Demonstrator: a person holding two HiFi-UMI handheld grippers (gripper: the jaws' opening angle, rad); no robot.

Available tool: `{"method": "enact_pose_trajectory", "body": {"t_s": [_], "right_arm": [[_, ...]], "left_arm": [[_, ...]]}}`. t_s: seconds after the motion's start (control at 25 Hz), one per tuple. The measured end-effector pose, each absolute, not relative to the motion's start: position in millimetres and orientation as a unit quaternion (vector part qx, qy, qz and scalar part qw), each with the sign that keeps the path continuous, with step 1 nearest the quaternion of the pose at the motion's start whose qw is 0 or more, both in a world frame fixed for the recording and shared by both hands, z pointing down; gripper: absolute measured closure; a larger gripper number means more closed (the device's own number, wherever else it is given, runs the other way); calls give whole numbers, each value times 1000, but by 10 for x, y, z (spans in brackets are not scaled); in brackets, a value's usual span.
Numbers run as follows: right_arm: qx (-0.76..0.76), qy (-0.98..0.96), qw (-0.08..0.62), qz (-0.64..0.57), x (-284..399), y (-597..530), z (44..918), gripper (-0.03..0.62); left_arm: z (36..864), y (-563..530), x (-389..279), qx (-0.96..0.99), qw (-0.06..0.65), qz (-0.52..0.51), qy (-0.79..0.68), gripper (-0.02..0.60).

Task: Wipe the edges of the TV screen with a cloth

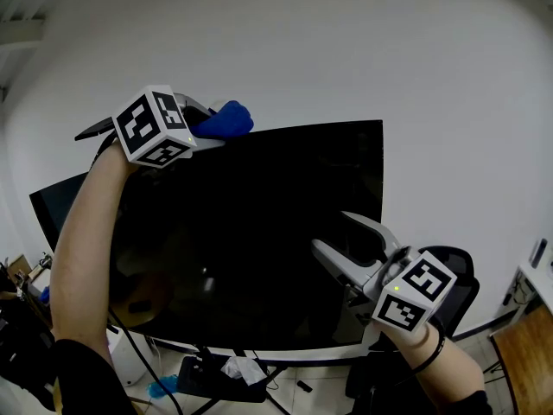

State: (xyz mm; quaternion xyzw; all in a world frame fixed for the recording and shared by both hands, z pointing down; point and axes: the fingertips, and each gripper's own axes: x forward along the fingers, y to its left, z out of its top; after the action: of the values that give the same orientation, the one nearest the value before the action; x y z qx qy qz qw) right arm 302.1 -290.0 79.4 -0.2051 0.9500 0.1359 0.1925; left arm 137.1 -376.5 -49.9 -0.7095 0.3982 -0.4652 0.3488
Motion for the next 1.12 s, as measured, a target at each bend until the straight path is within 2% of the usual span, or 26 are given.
{"method": "enact_pose_trajectory", "body": {"t_s": [0.2,0.4,0.6,0.8,1.12], "right_arm": [[-213,948,195,135,3372,-2972,796,344],[-220,944,199,145,3416,-2934,721,344],[-221,942,206,144,3765,-2942,715,344],[-222,940,208,156,3662,-2684,708,344],[-235,939,211,137,4487,-3071,773,344]], "left_arm": [[-505,-3848,1827,-712,357,-464,388,443],[-541,-3850,1992,-719,369,-452,377,443],[-540,-3879,2536,-719,382,-449,367,443],[-563,-3684,2636,-717,399,-446,359,443],[-557,-4147,3653,-726,398,-446,339,443]]}}
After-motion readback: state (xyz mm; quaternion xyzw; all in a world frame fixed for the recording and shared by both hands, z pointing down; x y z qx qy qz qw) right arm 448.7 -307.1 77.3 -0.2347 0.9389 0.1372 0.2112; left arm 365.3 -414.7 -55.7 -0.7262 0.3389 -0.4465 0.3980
